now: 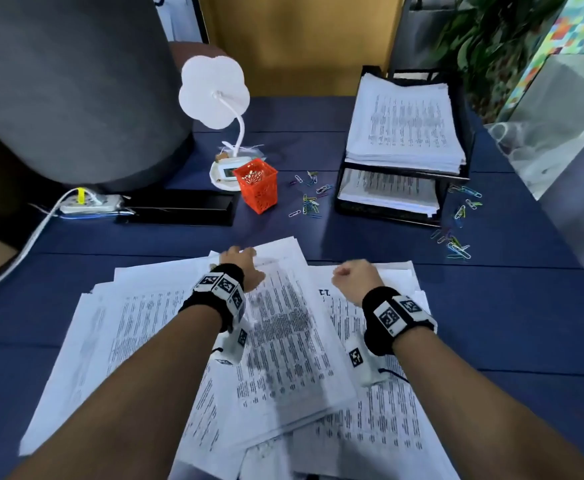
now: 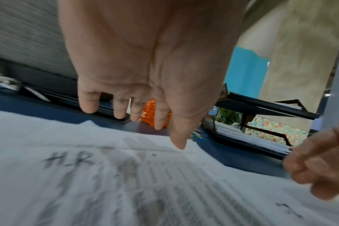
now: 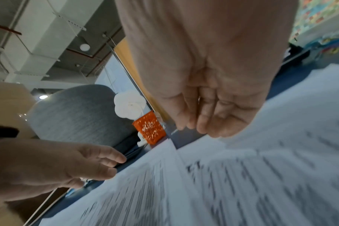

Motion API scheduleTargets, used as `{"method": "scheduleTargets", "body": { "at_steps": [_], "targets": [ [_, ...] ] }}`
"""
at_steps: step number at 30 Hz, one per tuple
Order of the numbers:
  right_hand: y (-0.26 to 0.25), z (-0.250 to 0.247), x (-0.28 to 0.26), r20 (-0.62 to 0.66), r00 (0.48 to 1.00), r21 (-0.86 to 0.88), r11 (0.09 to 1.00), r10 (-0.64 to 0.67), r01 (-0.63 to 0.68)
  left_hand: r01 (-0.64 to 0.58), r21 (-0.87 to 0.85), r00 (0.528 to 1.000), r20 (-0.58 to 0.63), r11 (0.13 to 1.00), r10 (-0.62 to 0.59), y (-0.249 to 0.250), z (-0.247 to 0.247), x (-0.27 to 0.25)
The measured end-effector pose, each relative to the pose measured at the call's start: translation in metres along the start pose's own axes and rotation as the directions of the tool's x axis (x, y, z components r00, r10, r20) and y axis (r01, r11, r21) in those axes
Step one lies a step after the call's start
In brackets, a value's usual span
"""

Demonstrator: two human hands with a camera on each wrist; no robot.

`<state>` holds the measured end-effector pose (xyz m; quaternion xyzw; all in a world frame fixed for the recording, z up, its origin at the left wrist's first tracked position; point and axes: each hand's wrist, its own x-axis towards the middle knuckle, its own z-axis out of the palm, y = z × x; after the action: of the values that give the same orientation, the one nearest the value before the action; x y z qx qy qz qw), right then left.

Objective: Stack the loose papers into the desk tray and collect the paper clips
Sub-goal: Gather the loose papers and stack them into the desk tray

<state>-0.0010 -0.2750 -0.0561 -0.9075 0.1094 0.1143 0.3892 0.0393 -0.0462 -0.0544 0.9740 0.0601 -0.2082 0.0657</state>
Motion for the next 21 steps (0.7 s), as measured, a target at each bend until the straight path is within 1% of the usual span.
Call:
{"method": "scheduleTargets", "body": {
  "at_steps": [3,6,8,10,13,15,16,18,21],
  "targets": [
    [-0.003,0.020,-0.010,0.069,0.994,-0.017,0.997,0.081,-0.080,0.121,-0.071,0.993,0.000,0.990,-0.121,-0.032,0.009,-0.007],
    [-0.007,0.029,-0.016,0.132,0.979,-0.055,0.987,0.155,-0.149,0.249,-0.196,0.967,0.003,0.948,-0.254,-0.059,0.016,-0.015],
    [-0.009,0.033,-0.018,0.147,0.973,-0.076,0.982,0.181,-0.171,0.280,-0.300,0.957,0.011,0.912,-0.291,-0.072,0.020,-0.017],
    [-0.007,0.036,-0.017,0.156,0.968,-0.034,0.980,0.197,-0.195,0.245,-0.405,0.963,-0.001,0.881,-0.268,-0.080,0.023,-0.016],
    [-0.004,0.043,-0.016,0.163,0.960,0.089,0.966,0.227,-0.243,0.130,-0.589,0.979,-0.052,0.798,-0.198,-0.083,0.025,-0.014],
    [-0.004,0.044,-0.017,0.181,0.959,0.087,0.968,0.217,-0.235,0.052,-0.661,0.979,-0.115,0.748,-0.170,-0.082,0.027,-0.016],
    [-0.005,0.044,-0.019,0.190,0.960,0.068,0.973,0.206,-0.222,0.016,-0.677,0.977,-0.147,0.736,-0.157,-0.082,0.028,-0.018],
    [-0.007,0.044,-0.022,0.180,0.966,0.058,0.978,0.186,-0.199,-0.042,-0.673,0.972,-0.199,0.738,-0.126,-0.081,0.032,-0.021],
    [-0.002,0.046,-0.022,0.110,0.978,0.144,0.971,0.178,-0.193,-0.073,-0.688,0.971,-0.213,0.722,-0.105,-0.081,0.036,-0.024]
  ]
}}
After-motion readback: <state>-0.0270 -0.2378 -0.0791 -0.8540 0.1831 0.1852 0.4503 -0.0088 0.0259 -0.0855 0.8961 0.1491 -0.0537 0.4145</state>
